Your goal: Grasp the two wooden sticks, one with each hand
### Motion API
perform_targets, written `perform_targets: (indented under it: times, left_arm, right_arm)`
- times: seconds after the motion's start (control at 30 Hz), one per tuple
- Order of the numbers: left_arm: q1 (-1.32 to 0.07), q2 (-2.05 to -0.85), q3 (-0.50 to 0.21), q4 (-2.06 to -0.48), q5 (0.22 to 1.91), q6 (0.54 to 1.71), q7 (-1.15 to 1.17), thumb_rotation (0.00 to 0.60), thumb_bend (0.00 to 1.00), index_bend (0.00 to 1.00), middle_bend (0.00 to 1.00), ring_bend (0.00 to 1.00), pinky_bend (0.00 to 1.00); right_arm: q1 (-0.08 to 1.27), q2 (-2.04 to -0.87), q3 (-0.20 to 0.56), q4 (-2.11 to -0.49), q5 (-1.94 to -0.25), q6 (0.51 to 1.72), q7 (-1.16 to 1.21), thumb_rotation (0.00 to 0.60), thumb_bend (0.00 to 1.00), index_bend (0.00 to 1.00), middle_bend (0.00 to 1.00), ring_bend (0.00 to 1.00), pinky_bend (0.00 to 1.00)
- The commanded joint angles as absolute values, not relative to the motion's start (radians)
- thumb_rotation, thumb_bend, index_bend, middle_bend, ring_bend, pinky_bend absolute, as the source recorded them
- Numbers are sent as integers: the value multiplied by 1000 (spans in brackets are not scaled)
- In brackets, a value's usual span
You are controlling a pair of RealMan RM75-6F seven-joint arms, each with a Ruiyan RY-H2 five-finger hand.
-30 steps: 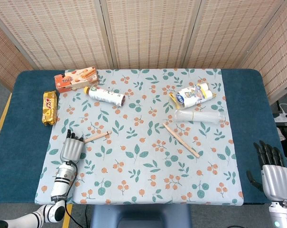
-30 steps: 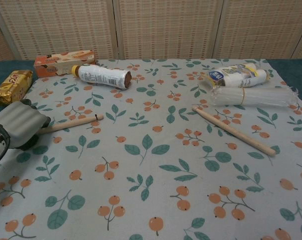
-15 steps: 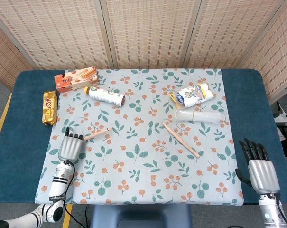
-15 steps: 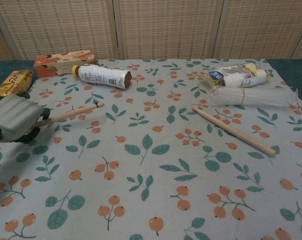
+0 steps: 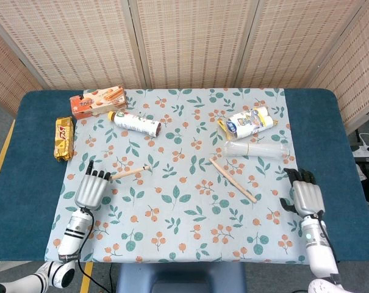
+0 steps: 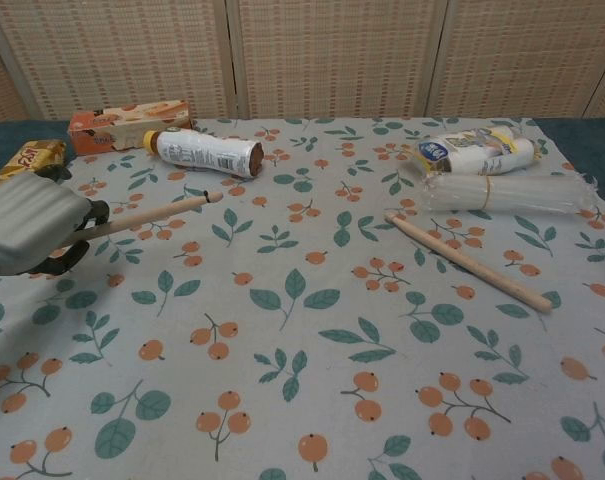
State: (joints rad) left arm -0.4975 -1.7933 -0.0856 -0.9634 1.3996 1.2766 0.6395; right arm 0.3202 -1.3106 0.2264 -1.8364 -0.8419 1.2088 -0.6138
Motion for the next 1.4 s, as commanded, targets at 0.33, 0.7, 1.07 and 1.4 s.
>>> perform_targets:
  times: [0.33, 0.7, 1.07, 1.4]
  left_arm:
    - [-496, -1781, -80, -973, 1425, 1289, 627, 600, 629, 829, 918, 542, 175]
    - [-483, -1756, -77, -995, 1428, 1290, 623, 600, 628, 829, 918, 548, 175]
    - [-476, -1745, -73, -1000, 1441, 1298, 606, 600, 627, 829, 919, 548, 177]
    - [-467, -1730, -76, -1027, 1443, 1307, 610, 600, 627, 829, 918, 558, 181]
  right_arm:
    - [615, -1592, 287, -1675, -407, 1239, -962, 600, 246, 228, 188, 0, 0]
    - [666, -1631, 276, -1662, -358, 1272, -971, 600, 246, 264, 218, 0, 0]
    - [728, -1670, 281, -1679, -290, 1310, -1026, 600, 246, 290, 238, 0, 0]
    - [812, -1693, 258, -1727, -223, 1406, -1186, 600, 246, 292, 242, 0, 0]
